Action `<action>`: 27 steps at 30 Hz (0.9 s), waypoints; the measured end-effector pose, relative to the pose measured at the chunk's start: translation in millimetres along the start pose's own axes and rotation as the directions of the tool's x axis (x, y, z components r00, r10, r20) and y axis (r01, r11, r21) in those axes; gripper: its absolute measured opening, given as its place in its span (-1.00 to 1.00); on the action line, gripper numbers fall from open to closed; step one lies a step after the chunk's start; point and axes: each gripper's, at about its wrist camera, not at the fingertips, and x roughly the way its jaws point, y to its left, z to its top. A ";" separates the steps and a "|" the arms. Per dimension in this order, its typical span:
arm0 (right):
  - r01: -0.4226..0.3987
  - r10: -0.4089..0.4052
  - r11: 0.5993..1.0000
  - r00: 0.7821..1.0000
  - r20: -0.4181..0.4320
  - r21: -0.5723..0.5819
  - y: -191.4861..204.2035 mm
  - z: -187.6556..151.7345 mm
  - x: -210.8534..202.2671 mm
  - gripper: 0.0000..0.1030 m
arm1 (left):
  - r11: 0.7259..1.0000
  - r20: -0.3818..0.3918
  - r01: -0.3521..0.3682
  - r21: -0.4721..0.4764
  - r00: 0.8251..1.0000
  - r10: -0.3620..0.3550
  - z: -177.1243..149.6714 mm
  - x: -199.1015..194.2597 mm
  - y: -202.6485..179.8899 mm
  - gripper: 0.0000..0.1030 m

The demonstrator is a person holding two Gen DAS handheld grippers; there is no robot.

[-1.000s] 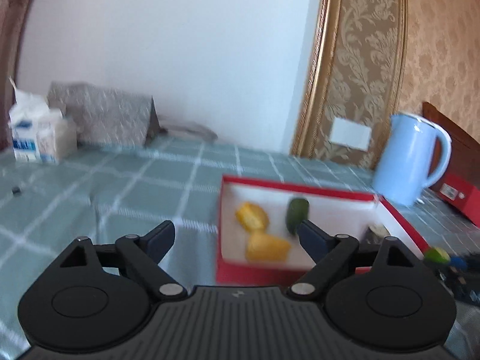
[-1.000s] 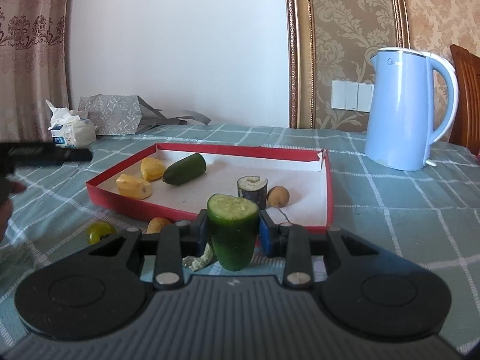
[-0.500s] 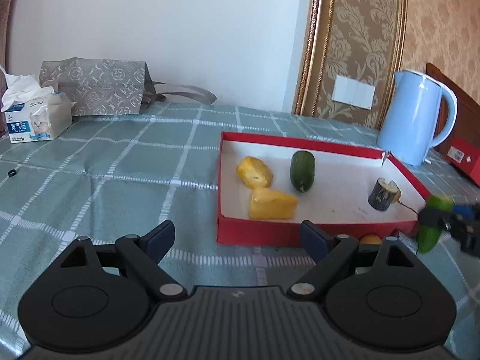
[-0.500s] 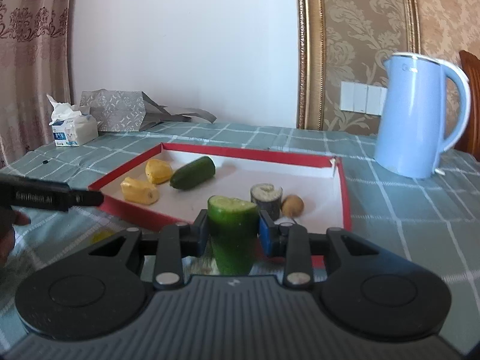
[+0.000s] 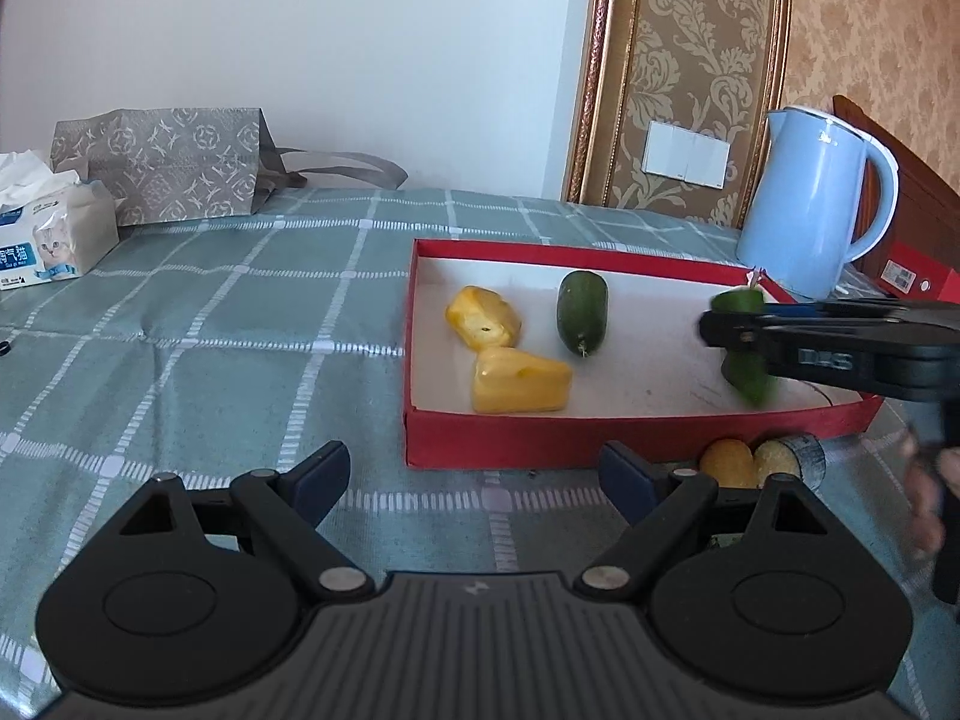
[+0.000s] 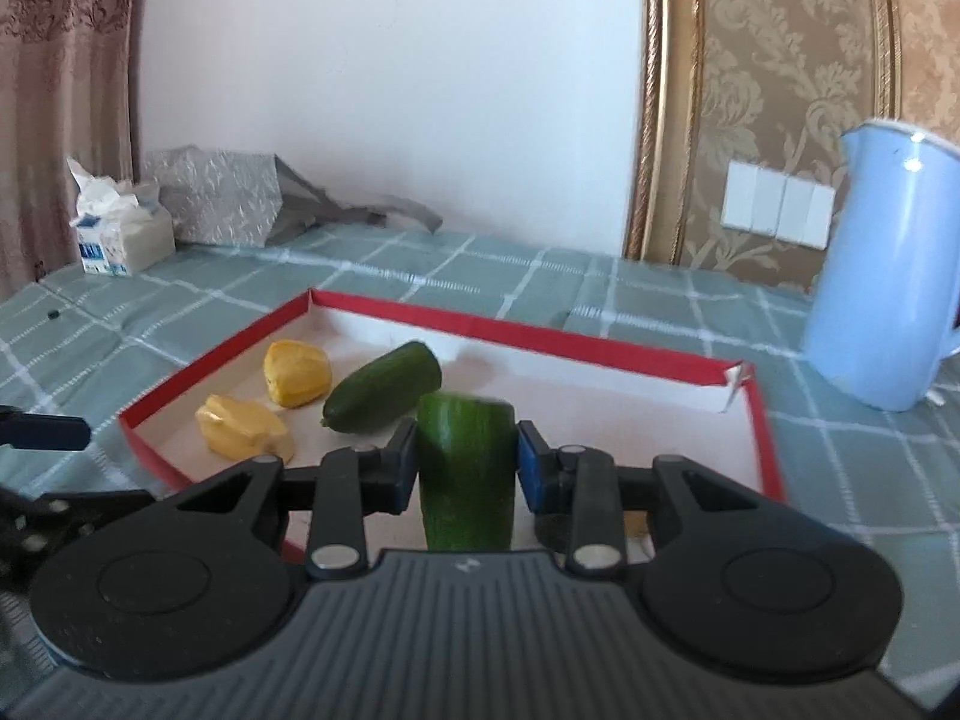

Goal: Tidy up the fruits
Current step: 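Carry the green cucumber with the right tool and release it in the tray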

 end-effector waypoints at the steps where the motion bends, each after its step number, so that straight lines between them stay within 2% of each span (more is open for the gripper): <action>1: 0.002 -0.002 1.000 1.000 -0.008 0.003 0.5 -0.5 6.1 -0.38 | 1.000 -0.005 -0.001 0.003 1.000 0.001 0.1 1.1 -0.3 0.75; 7: 0.014 -0.014 1.000 1.000 -0.022 0.004 2.7 -1.8 19.6 -0.37 | 1.000 -0.005 -0.001 0.013 1.000 0.001 0.0 2.1 -2.3 0.75; 10: 0.029 -0.029 1.000 0.999 0.013 0.008 1.2 -2.8 13.9 -0.20 | 1.000 -0.007 -0.005 0.019 1.000 0.006 -0.8 2.7 -2.8 0.75; 11: 0.035 -0.035 0.999 0.999 0.026 0.017 -0.3 -2.5 10.2 -0.08 | 1.000 -0.007 -0.008 0.022 1.000 0.008 -0.9 2.7 -3.4 0.75; 13: 0.036 -0.038 0.998 0.998 0.042 0.050 -4.9 -1.7 0.2 0.33 | 1.000 0.000 -0.003 0.024 1.000 0.003 -0.9 1.2 -3.9 0.75; 14: 0.039 -0.043 0.997 0.997 0.059 0.071 -7.5 -2.0 -7.4 0.67 | 1.000 0.004 0.002 0.023 1.000 -0.002 -0.7 0.0 -4.0 0.75; 15: 0.046 -0.054 0.995 0.995 0.083 0.090 -9.7 -3.1 -16.4 0.86 | 1.000 0.011 0.009 0.024 1.000 -0.010 -0.6 -1.6 -3.9 0.75; 20: 0.065 -0.084 0.991 0.983 0.166 0.117 -15.4 -16.5 -64.8 0.98 | 0.998 0.034 0.038 0.054 0.999 -0.040 -2.3 -7.3 -9.4 0.75; 23: 0.073 -0.100 0.988 0.974 0.202 0.137 -18.3 -30.3 -86.4 1.00 | 0.995 0.045 0.003 0.100 0.999 -0.007 -4.6 -5.9 -16.5 0.75; 27: 0.070 -0.098 0.987 0.976 0.193 0.147 -18.4 -41.8 -95.6 1.00 | 0.991 0.038 -0.012 0.136 0.999 0.007 -7.1 -2.7 -22.9 0.75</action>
